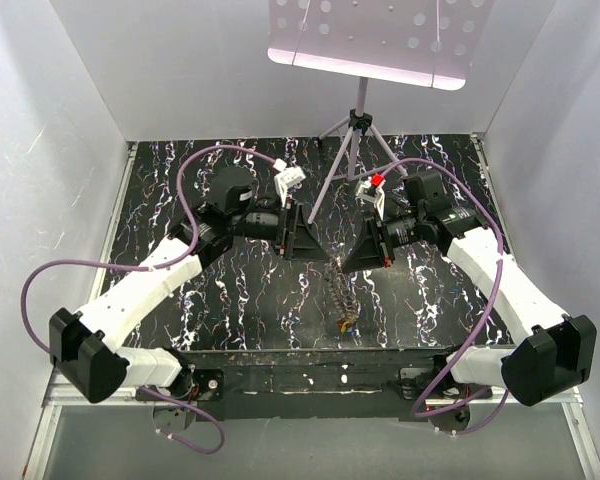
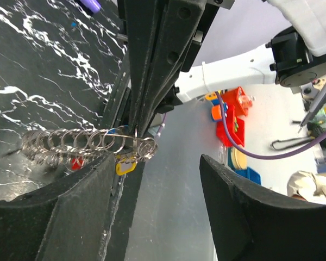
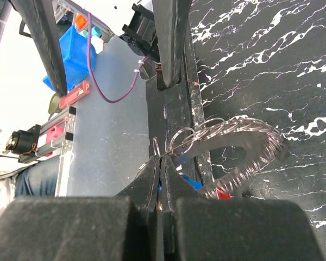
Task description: Put the keys on the keyring
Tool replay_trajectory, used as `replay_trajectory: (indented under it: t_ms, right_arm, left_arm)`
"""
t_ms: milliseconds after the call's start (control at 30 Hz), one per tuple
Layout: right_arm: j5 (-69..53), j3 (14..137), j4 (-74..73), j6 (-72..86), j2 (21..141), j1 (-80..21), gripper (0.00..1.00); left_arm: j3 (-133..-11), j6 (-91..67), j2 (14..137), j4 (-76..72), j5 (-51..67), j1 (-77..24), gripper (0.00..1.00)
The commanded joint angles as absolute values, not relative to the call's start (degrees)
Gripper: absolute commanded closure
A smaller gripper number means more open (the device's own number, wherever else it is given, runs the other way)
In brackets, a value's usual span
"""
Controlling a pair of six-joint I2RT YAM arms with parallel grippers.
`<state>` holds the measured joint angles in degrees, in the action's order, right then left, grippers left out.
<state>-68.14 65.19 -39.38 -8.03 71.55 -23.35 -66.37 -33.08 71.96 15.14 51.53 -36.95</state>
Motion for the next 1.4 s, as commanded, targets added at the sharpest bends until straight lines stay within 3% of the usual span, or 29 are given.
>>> replay_trajectory:
  t_ms: [0,667,933,1133,1367]
  right_arm:
    - [-69.5,68.3,-40.3,-9.9,71.4,-23.9,0.99]
    - [-69.6,67.9,-39.7,-9.7,70.7,-24.3,0.99]
    - [-69.9,67.6,-39.3,-9.2,70.4,-24.4,0.99]
    - [-69.9,67.2,-38.9,-8.9,70.0,-24.4,0.99]
    - [-69.8,67.1,-38.8,-8.6,69.9,-24.4,0.99]
  left_arm:
    - [-71.9,-28.0,75.0,24.1,54.2,-39.6,0.39]
    - [-82.3,-21.4,84.4,37.3,49.0,-43.3,0.64]
    - [-84.1,-21.0,86.3,37.6,49.5,-44.1,0.69]
    - [-84.7,-20.7,87.4,38.0,49.9,-44.4,0.80]
    - [-85.3,-19.7,88.2,39.9,50.9,-44.4,1.00]
